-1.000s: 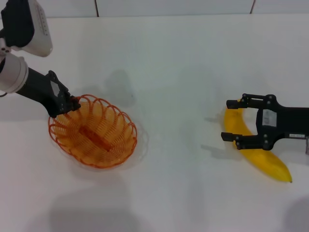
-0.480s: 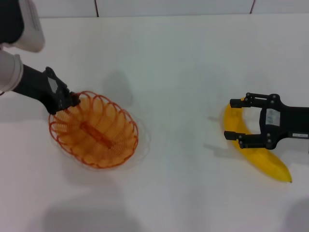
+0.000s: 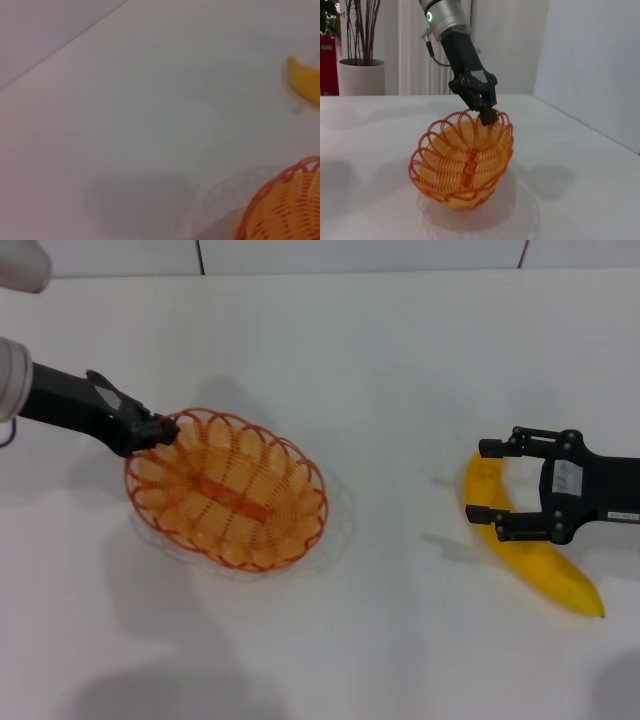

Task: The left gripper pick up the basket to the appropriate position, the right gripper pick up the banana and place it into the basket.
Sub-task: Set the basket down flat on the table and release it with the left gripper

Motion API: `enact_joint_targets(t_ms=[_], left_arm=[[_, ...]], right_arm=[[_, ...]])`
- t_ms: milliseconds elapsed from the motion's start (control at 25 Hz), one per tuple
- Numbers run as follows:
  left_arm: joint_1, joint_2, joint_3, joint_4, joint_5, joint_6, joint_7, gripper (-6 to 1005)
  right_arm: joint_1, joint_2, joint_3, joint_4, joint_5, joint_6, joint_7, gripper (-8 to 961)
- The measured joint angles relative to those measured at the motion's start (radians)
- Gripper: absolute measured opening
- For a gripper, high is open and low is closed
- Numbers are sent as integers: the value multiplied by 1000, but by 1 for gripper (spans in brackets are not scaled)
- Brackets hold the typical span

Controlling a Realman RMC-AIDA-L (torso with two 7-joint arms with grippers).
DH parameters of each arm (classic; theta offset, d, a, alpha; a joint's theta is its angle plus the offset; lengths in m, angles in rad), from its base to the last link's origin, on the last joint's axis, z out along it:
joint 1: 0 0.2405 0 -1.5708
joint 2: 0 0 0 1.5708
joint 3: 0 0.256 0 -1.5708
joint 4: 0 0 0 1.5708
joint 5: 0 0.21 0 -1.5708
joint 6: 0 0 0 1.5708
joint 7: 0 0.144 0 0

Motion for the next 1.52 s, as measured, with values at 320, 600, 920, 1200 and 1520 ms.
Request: enact_joint_targets(t_ms=[320,600,920,1200,1520], left_arm=[[-29,-3,7,-128,-77,-103,-126,67],[-80,-2,6,-245,-85,-231,-187,71],[-119,-1,5,-309,-96,-307,-242,75],[-161,-4,11,-380,-100,-327,-242,79],[-169,-4,6,-422,-102,-375,-244,76]], right_arm=[[7,5,1,0,0,0,0,760],[12,6,1,0,1,0,0,758],[16,6,0,0,12,0,0,755],[20,6,-1,0,14,0,0,753],[20,8,-1,0,14,0,0,751]])
